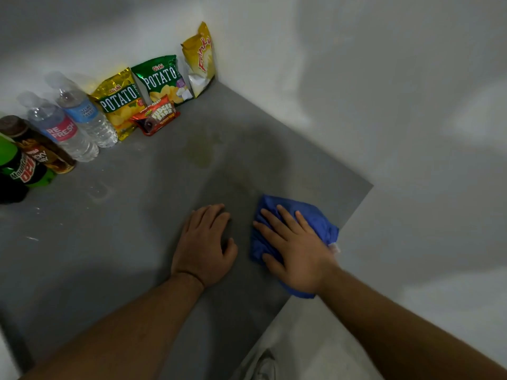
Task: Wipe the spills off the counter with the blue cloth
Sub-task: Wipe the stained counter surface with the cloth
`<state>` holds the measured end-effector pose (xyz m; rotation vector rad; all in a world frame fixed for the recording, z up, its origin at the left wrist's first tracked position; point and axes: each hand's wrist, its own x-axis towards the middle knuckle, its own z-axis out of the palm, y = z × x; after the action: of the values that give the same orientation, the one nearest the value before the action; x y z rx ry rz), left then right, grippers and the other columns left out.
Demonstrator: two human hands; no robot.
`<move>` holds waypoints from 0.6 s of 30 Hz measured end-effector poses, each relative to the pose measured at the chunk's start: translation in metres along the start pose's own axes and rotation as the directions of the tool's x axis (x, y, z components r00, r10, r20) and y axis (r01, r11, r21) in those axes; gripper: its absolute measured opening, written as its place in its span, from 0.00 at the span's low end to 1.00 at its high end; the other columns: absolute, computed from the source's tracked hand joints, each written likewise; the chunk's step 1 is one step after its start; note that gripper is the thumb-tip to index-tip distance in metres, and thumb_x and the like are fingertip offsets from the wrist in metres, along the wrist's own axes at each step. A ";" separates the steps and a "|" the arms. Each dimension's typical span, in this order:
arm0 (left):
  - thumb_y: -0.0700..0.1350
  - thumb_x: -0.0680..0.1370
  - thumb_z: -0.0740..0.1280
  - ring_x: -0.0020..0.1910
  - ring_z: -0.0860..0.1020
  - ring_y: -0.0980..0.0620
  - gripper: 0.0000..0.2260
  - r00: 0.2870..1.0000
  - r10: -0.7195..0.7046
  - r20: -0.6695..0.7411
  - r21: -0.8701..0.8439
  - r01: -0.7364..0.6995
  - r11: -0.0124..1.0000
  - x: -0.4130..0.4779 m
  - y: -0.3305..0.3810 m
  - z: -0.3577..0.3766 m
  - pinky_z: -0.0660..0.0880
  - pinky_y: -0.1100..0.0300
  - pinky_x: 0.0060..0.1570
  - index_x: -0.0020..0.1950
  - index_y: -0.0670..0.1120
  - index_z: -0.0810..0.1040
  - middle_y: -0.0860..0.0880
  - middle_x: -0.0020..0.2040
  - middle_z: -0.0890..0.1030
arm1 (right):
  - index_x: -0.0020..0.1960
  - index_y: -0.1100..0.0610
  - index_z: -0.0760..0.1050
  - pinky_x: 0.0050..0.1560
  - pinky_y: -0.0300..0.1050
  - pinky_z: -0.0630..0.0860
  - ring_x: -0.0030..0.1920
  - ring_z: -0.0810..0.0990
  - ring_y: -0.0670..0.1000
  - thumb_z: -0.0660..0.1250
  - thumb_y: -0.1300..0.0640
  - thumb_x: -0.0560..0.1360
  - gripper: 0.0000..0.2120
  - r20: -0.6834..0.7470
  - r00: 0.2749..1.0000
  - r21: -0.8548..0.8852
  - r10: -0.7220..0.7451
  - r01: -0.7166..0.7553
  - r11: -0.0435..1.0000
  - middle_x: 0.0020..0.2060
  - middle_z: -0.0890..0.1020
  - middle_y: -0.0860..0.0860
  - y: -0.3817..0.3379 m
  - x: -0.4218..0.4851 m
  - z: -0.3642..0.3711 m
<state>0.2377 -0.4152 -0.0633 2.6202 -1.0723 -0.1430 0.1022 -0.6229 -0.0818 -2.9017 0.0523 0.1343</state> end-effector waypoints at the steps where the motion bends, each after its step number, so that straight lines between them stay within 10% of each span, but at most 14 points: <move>1: 0.52 0.76 0.63 0.72 0.70 0.42 0.23 1.000 -0.004 0.001 -0.004 0.004 1.000 0.000 0.000 0.000 0.67 0.41 0.74 0.69 0.44 0.75 0.45 0.73 0.73 | 0.84 0.43 0.55 0.82 0.60 0.43 0.84 0.45 0.53 0.55 0.37 0.82 0.32 0.028 0.996 -0.005 -0.082 0.082 0.997 0.84 0.54 0.45 0.013 -0.007 -0.003; 4: 0.51 0.75 0.65 0.71 0.70 0.41 0.23 1.000 0.001 -0.008 -0.012 -0.001 1.000 -0.001 0.000 0.000 0.66 0.40 0.73 0.68 0.44 0.76 0.45 0.73 0.73 | 0.84 0.42 0.53 0.82 0.59 0.42 0.84 0.45 0.51 0.56 0.36 0.82 0.33 0.093 0.990 -0.071 -0.104 0.111 0.991 0.84 0.53 0.43 0.049 -0.007 -0.016; 12: 0.50 0.74 0.67 0.72 0.70 0.40 0.23 1.000 0.004 -0.020 0.002 -0.004 1.000 -0.001 -0.002 0.004 0.64 0.39 0.75 0.68 0.44 0.76 0.44 0.73 0.73 | 0.84 0.47 0.50 0.82 0.63 0.41 0.84 0.41 0.56 0.48 0.38 0.83 0.32 -0.058 0.903 0.012 0.426 -0.427 0.904 0.85 0.47 0.49 -0.009 0.048 -0.007; 18: 0.49 0.72 0.67 0.71 0.72 0.39 0.23 0.999 0.011 -0.045 0.003 -0.011 1.000 -0.002 -0.008 0.001 0.64 0.38 0.75 0.67 0.44 0.77 0.43 0.72 0.74 | 0.84 0.43 0.50 0.82 0.61 0.44 0.84 0.42 0.51 0.50 0.35 0.83 0.32 0.063 0.998 -0.037 0.031 -0.029 0.999 0.84 0.49 0.44 0.014 -0.002 -0.005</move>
<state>0.2419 -0.4086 -0.0669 2.6065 -1.0725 -0.0803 0.1000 -0.6380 -0.0804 -2.9311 0.0831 0.2352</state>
